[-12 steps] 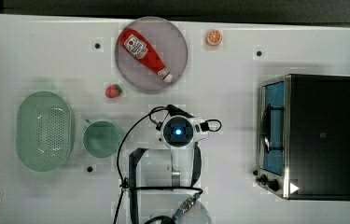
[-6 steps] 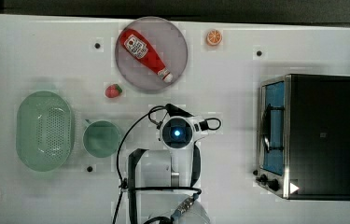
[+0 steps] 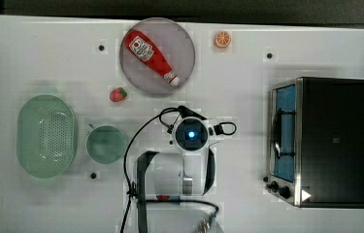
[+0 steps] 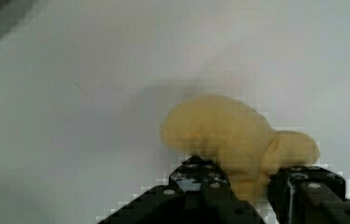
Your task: Pick Banana and place it in mug.
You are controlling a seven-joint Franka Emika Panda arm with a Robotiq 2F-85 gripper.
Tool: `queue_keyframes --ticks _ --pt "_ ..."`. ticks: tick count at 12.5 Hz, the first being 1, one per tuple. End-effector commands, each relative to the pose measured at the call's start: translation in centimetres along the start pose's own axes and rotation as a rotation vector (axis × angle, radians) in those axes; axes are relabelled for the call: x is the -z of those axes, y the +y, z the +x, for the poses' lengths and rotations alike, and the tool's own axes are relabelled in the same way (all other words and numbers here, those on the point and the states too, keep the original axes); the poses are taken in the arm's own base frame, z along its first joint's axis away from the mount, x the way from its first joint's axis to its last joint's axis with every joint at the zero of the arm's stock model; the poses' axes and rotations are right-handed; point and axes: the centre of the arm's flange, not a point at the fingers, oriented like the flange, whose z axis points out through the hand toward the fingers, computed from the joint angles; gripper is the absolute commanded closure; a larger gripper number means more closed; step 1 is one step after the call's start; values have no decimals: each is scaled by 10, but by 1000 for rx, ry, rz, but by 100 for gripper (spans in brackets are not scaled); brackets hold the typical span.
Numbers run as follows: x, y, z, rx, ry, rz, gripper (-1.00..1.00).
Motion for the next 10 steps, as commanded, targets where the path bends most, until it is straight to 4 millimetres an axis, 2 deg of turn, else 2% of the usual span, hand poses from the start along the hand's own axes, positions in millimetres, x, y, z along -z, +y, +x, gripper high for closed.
queue_keyframes --ticks 1,3,6,8,10 --pt "109 5 15 9 91 44 34" --pt "169 14 7 1 47 26 34" --pt "254 14 -10 2 -5 -2 34" --pt "289 4 -23 -1 -32 -26 34" --pt "303 -19 -41 -15 -28 -45 34"
